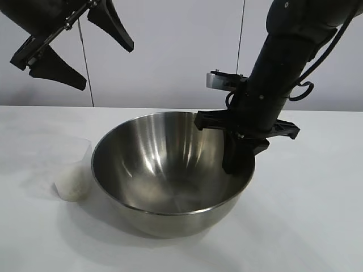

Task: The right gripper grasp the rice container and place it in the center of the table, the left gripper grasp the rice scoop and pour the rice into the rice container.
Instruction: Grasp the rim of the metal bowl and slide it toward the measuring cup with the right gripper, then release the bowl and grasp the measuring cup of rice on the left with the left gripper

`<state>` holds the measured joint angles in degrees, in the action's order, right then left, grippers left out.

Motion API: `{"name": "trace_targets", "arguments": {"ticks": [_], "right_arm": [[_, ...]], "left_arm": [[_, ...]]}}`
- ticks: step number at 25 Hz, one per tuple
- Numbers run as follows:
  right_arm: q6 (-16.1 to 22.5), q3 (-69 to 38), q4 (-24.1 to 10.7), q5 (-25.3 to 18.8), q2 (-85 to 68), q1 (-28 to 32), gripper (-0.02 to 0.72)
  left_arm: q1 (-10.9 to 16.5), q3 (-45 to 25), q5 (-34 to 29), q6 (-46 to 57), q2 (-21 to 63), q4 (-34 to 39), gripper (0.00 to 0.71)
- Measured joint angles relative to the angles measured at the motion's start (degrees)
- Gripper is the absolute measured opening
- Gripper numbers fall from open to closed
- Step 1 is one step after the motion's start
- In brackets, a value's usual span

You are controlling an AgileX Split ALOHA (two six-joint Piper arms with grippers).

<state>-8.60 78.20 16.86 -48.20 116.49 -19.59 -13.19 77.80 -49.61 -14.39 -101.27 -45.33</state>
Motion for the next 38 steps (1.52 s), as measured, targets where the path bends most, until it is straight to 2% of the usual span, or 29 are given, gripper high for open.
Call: {"name": "trace_targets", "arguments": {"ticks": [15, 17, 19, 20, 21, 23, 25, 28, 31, 34, 38], "right_arm": [[1.2, 0.2, 0.7, -0.1, 1.5, 0.0, 0.015], [1.2, 0.2, 0.9, -0.3, 1.5, 0.0, 0.058], [1.2, 0.2, 0.9, -0.8, 1.5, 0.0, 0.162], [1.2, 0.2, 0.9, -1.1, 1.5, 0.0, 0.229], [1.2, 0.2, 0.9, -1.4, 1.5, 0.0, 0.341], [1.2, 0.2, 0.9, -1.5, 1.5, 0.0, 0.506], [1.3, 0.2, 0.9, -1.6, 0.8, 0.0, 0.593], [2.7, 0.2, 1.2, -1.9, -2.1, 0.5, 0.629], [3.3, 0.2, 2.2, -2.5, -6.0, 2.5, 0.632], [3.4, 0.2, 5.1, -2.9, -9.4, 5.3, 0.634], [1.1, 0.2, 9.8, -3.1, -12.0, 7.9, 0.641]], "left_arm": [[0.0, 0.0, -1.0, -0.9, 0.0, 0.1, 0.694], [0.0, 0.0, -1.0, -0.9, 0.0, 0.1, 0.694], [0.0, 0.0, -1.0, -1.0, 0.0, 0.1, 0.694], [0.0, 0.0, -1.0, -1.0, 0.0, 0.1, 0.694], [0.0, 0.0, -1.0, -1.2, 0.0, 0.1, 0.694], [0.0, 0.0, -1.2, -1.5, 0.0, 0.1, 0.694], [0.0, 0.0, -1.4, -1.6, 0.0, 0.1, 0.694], [0.0, 0.0, -1.5, -1.8, 0.0, 0.1, 0.694], [0.0, 0.0, -1.6, -1.8, 0.0, 0.1, 0.694], [0.0, 0.0, -1.6, -1.8, 0.0, 0.1, 0.694], [0.0, 0.0, -1.6, -3.6, 0.0, 0.1, 0.694]]}}
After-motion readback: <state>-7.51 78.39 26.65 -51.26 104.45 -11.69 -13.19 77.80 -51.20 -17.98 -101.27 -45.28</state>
